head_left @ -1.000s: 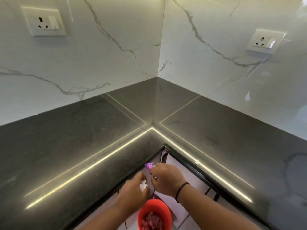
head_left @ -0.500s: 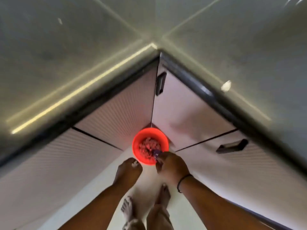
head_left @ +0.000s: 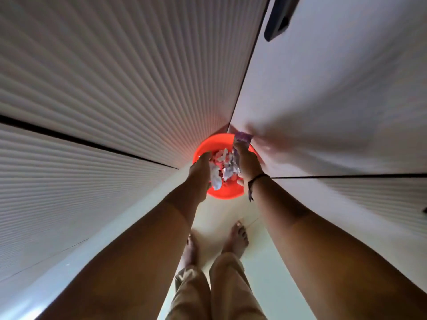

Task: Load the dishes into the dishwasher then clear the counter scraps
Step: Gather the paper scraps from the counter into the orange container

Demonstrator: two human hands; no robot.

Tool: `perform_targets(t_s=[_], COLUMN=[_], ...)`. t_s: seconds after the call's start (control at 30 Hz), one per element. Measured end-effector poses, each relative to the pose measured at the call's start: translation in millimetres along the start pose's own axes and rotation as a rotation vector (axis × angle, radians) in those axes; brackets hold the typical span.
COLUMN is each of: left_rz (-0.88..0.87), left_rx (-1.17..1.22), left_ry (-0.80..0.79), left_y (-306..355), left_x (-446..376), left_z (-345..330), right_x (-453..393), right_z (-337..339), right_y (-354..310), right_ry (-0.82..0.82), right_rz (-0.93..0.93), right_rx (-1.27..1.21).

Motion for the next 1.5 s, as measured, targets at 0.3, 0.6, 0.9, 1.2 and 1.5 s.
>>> perform_targets(t_s=[0.3, 0.6, 0.9, 1.2, 1.5], left_rz=[-0.176, -0.536, -1.483, -1.709, -1.604], left_rx=[-0.506, -0.760, -0.807, -1.308, -1.772], left_ry=[0.010, -0.316, -0.296, -0.003, 0.047], left_y=[-3, 36, 250, 350, 337], left_x=[5, 128, 363, 415, 346], left_z=[30, 9, -5, -8, 5], right_x=[-7, 119, 447, 424, 460], right_z=[20, 46, 79, 121, 96], right_y=[11, -10, -137, -178, -169], right_ry=[0.065, 0.067, 0.309, 0.780, 0.960], right_rz=[0.000, 0.209, 1.083, 0.839, 1.297], right_rx=[0.142, 0.011, 0.200, 1.123, 1.023])
Point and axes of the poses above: each hand's wrist, its own x-axis away from the middle knuckle, its own z-axis out of the back of the hand, y = z × x, the point moved 9 cm from there along -x, towards the middle knuckle, and after that the axes turned 11 degrees about -z, right-handed, at the moved point
